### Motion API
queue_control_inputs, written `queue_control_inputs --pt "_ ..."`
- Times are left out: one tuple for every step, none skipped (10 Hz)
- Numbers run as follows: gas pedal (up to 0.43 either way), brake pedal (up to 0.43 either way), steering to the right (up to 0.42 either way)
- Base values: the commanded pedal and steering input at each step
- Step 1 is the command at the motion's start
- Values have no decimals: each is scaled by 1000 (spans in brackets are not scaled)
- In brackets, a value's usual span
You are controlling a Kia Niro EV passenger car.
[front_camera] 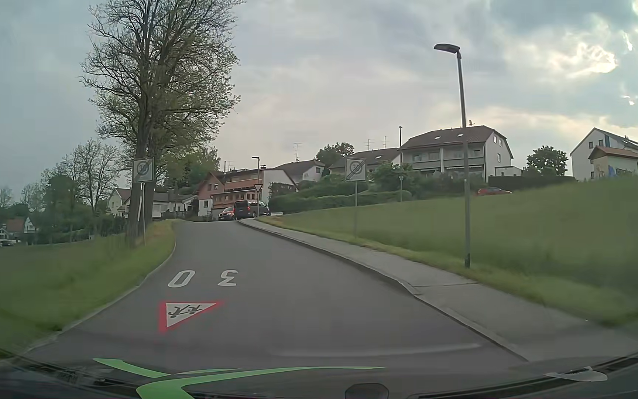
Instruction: Follow the waypoints while adhering to traffic rules and regulations
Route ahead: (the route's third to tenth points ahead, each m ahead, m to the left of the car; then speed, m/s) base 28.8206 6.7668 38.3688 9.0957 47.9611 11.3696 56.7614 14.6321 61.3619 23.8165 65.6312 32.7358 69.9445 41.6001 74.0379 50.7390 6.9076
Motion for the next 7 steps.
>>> queue_control_inputs --pt "189 0 -49" --pt "189 0 -50" --pt "189 0 -54" --pt "189 0 -59" --pt "189 0 -63" --pt "177 0 -66" --pt "169 0 -70"
